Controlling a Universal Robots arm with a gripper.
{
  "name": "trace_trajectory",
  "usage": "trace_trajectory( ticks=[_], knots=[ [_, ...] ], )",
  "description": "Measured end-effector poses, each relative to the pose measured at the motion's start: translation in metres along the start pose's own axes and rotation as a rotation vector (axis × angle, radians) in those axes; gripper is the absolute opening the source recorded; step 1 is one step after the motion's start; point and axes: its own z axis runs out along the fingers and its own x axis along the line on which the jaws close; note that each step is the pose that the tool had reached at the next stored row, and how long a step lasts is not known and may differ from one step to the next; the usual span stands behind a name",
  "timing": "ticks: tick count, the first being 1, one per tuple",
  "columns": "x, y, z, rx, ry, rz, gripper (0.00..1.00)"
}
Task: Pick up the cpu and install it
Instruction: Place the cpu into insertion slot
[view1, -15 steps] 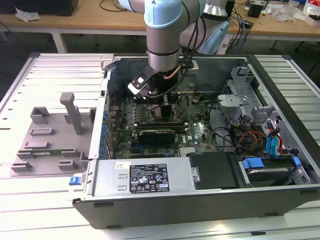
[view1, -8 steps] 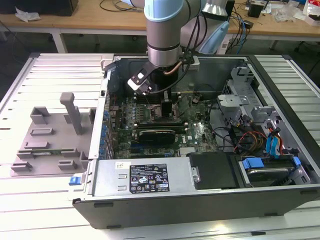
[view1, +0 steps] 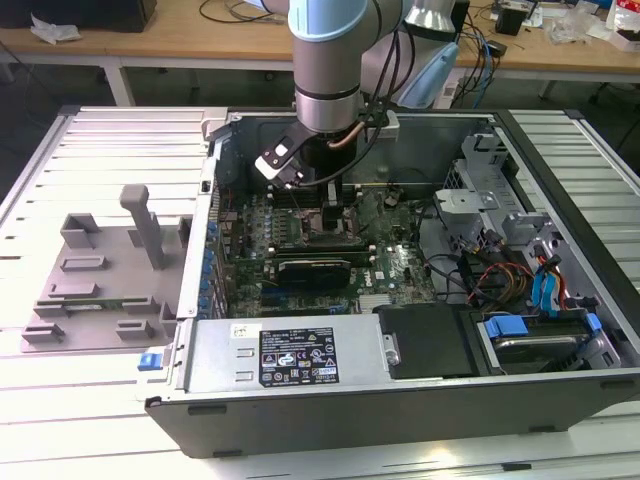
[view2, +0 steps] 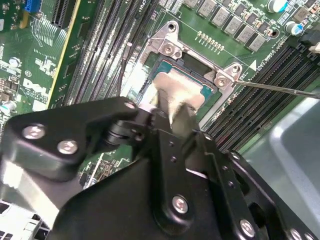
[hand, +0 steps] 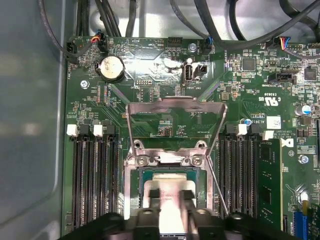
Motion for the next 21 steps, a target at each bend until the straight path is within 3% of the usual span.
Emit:
trace_trajectory(
  ticks=[2,3,7,14,18,20,21],
  knots=[
    [0.0000,0.0000,-0.0003,0.0000,0.0000,0.000,0.12],
    [0.0000,0.0000,-0.0005,0.0001,0.0000,0.000,0.11],
    [-0.0001,0.0001,-0.0008,0.0100,0.0000,0.000,0.11],
    [0.0001,-0.0011,0.0057,0.0104,-0.0006,0.000,0.11],
    [0.0001,-0.0011,0.0062,0.0102,-0.0003,0.000,0.11],
    [0.0005,-0.0005,0.0034,0.0082,0.0028,0.000,0.11],
    [-0.0001,-0.0002,-0.0041,0.0097,0.0003,0.000,0.11]
  ],
)
